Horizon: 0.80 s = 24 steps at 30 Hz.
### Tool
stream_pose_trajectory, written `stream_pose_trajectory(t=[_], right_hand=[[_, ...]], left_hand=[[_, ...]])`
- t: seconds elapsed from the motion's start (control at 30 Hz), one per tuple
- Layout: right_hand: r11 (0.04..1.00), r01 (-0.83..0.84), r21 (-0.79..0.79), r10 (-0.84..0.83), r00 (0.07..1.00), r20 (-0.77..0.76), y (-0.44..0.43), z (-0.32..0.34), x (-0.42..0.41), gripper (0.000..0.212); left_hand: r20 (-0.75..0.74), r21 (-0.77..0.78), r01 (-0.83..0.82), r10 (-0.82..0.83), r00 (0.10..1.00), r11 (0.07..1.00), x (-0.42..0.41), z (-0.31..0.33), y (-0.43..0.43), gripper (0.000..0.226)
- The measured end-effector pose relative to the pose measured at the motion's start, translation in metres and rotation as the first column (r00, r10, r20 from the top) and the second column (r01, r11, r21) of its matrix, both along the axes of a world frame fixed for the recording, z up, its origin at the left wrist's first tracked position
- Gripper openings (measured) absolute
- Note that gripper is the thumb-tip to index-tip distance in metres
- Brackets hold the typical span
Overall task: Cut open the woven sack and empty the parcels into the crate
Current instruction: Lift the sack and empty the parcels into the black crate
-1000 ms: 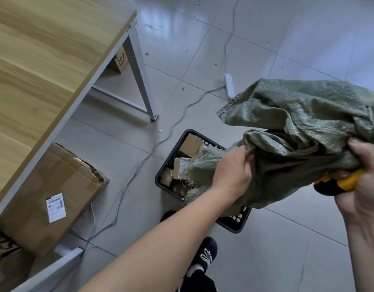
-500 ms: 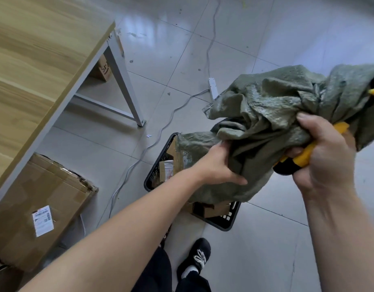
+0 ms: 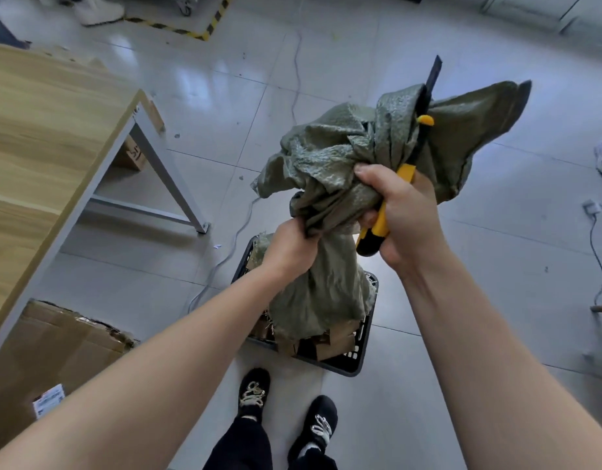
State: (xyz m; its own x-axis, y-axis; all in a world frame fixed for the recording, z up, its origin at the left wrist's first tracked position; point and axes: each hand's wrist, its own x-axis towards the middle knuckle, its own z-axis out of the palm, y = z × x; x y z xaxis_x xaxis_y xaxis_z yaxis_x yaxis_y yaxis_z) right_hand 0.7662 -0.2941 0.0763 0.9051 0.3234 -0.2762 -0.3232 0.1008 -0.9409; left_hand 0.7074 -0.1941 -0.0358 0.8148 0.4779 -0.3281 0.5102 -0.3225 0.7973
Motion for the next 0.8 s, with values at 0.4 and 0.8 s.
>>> stream_pose_trajectory(t=[0.4, 0.8], right_hand=[[1.0, 0.008, -0.023, -0.007, 0.998, 0.061, -0.032, 0.035, -0.014, 0.009], [1.0, 0.007, 0.027, -0.012, 0.98, 0.199, -0.082, 0.081, -0.043, 0.019]], left_hand=[[0.05, 0.036, 0.138, -0.14, 0.989, 0.99, -0.012, 0.041, -0.011, 0.021], [0.224, 0.112, -0.01, -0.015, 0.975, 0.994, -0.035, 0.088, -0.056, 0.023]])
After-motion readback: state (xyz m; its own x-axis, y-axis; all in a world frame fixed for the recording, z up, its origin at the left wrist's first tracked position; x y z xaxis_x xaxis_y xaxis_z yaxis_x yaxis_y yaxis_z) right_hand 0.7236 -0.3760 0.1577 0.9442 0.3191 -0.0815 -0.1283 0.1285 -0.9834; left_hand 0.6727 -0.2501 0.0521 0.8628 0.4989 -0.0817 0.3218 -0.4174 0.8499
